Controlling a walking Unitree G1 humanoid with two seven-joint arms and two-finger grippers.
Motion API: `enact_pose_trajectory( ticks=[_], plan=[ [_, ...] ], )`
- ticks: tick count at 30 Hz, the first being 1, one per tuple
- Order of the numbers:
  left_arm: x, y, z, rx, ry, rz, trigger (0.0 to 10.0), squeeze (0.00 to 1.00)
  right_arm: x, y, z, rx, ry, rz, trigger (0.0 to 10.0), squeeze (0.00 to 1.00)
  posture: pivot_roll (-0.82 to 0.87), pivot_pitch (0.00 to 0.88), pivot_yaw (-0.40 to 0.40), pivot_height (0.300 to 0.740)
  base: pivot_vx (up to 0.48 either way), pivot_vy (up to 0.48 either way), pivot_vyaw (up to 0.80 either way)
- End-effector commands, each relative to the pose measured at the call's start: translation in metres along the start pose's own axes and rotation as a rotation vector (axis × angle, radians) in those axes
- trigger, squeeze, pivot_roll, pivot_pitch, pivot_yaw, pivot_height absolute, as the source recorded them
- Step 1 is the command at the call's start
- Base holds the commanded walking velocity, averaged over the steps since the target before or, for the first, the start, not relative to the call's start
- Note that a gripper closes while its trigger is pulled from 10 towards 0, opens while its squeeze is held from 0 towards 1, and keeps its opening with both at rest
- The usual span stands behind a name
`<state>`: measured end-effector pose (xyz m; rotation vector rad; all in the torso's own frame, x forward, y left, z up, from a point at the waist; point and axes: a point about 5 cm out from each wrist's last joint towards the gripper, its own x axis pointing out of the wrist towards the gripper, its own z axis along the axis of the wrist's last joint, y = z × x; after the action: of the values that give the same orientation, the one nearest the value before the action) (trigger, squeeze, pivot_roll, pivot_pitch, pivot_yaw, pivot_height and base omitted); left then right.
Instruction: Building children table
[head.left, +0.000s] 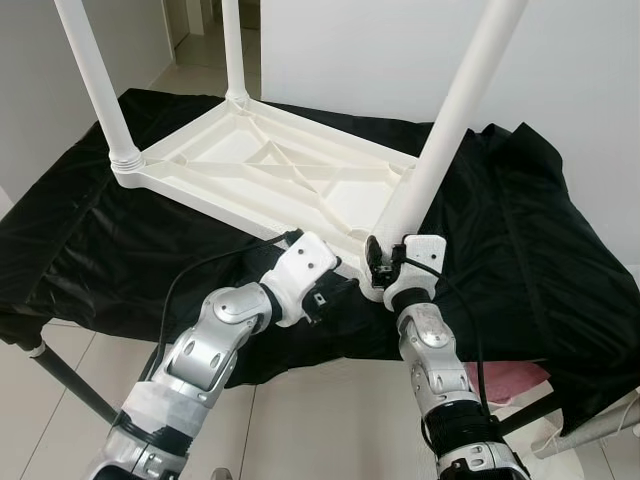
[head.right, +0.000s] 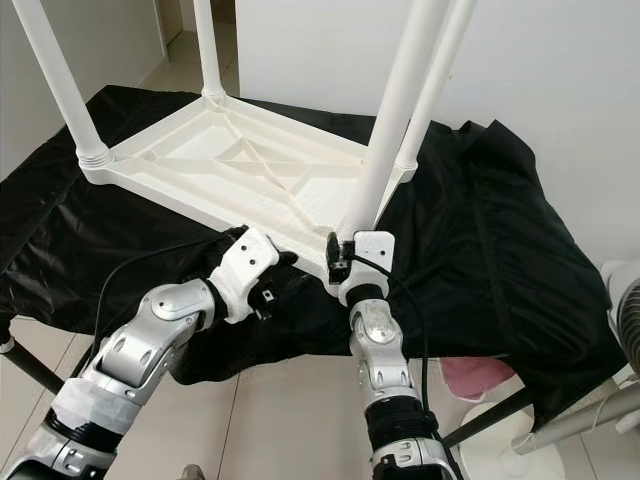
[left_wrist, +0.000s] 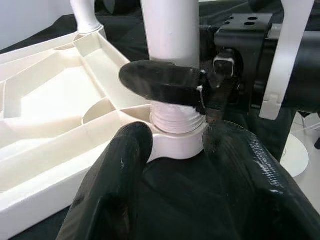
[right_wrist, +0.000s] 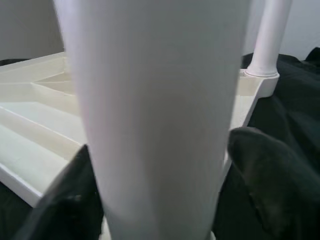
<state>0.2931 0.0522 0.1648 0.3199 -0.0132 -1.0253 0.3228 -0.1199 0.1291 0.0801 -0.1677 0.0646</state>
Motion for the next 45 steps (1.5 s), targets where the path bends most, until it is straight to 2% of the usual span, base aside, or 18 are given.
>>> enact_pose_trajectory(
  ticks=[1, 8, 9, 11, 12, 13, 19, 29, 30, 32, 33, 34, 38, 44, 45],
  plan=[
    [0.004, -0.004, 0.002, 0.024, -0.001, -0.058, 10.0, 0.0, -0.002, 0.001, -0.002, -0.011, 0.008, 0.031, 10.0, 1.0, 0.03, 0.008, -0.075, 0.74, 0.0, 0.0, 0.0],
    [0.005, -0.003, 0.003, 0.037, 0.001, -0.062, 10.0, 0.0, -0.002, 0.0, -0.001, -0.026, -0.002, 0.064, 10.0, 1.0, 0.03, 0.013, -0.08, 0.74, 0.0, 0.0, 0.0],
    [0.004, -0.002, 0.002, 0.037, 0.003, -0.054, 10.0, 0.0, -0.001, -0.003, 0.001, -0.003, -0.002, 0.121, 10.0, 0.47, 0.03, 0.018, -0.079, 0.74, 0.0, 0.0, 0.0],
    [0.004, -0.002, 0.002, 0.037, 0.003, -0.054, 10.0, 0.0, -0.001, -0.003, 0.001, -0.003, -0.002, 0.121, 10.0, 0.47, 0.03, 0.018, -0.079, 0.74, 0.0, 0.0, 0.0],
    [0.003, -0.003, 0.001, 0.028, 0.001, -0.048, 10.0, 0.0, -0.002, -0.009, 0.004, -0.001, 0.012, 0.28, 10.0, 0.0, 0.03, 0.025, -0.073, 0.74, 0.0, 0.0, 0.0],
    [0.003, -0.003, 0.001, 0.028, 0.001, -0.048, 10.0, 0.0, -0.002, -0.009, 0.004, -0.001, 0.012, 0.28, 10.0, 0.0, 0.03, 0.025, -0.073, 0.74, 0.0, 0.0, 0.0],
    [0.003, -0.009, -0.001, 0.03, 0.01, -0.078, 10.0, 0.0, 0.0, -0.019, 0.004, -0.051, 0.046, 0.463, 10.0, 0.0, 0.03, 0.033, -0.066, 0.74, 0.0, 0.0, 0.0],
    [0.005, -0.01, 0.001, 0.025, 0.004, -0.083, 10.0, 0.0, 0.007, -0.028, -0.001, -0.072, 0.125, 0.616, 10.0, 0.0, 0.03, 0.036, -0.061, 0.74, 0.0, 0.0, 0.0],
    [0.005, -0.01, 0.001, 0.025, 0.003, -0.084, 10.0, 0.0, 0.011, -0.026, -0.002, -0.072, 0.135, 0.631, 8.0, 0.0, 0.03, 0.034, -0.058, 0.74, 0.0, 0.0, 0.0],
    [0.005, -0.01, 0.001, 0.025, 0.003, -0.084, 10.0, 0.0, 0.011, -0.026, -0.002, -0.072, 0.135, 0.631, 8.0, 0.0, 0.03, 0.034, -0.058, 0.74, 0.0, 0.0, 0.0],
    [0.006, -0.01, 0.001, 0.026, 0.003, -0.086, 10.0, 0.0, 0.014, -0.025, -0.003, -0.071, 0.139, 0.641, 0.1, 0.0, 0.03, 0.034, -0.055, 0.74, 0.0, 0.0, 0.0],
    [0.007, -0.01, 0.002, 0.026, 0.0, -0.086, 10.0, 0.0, 0.019, -0.024, -0.003, -0.085, 0.138, 0.631, 0.0, 0.0, 0.03, 0.033, -0.055, 0.74, 0.0, 0.0, 0.0],
    [0.008, -0.009, 0.004, 0.021, -0.005, -0.089, 10.0, 0.0, 0.025, -0.025, -0.003, -0.091, 0.139, 0.604, 0.0, 0.0, 0.03, 0.033, -0.056, 0.74, 0.0, 0.0, 0.0],
    [0.007, -0.009, 0.001, 0.002, -0.005, -0.07, 10.0, 0.0, 0.024, -0.027, -0.005, -0.082, 0.134, 0.583, 0.0, 0.0, 0.03, 0.028, -0.05, 0.74, 0.0, 0.0, 0.0],
    [0.006, -0.009, 0.0, -0.009, -0.005, -0.062, 10.0, 0.0, 0.022, -0.027, -0.006, -0.078, 0.133, 0.566, 10.0, 0.0, 0.03, 0.023, -0.049, 0.74, 0.0, 0.0, 0.0]
  ],
)
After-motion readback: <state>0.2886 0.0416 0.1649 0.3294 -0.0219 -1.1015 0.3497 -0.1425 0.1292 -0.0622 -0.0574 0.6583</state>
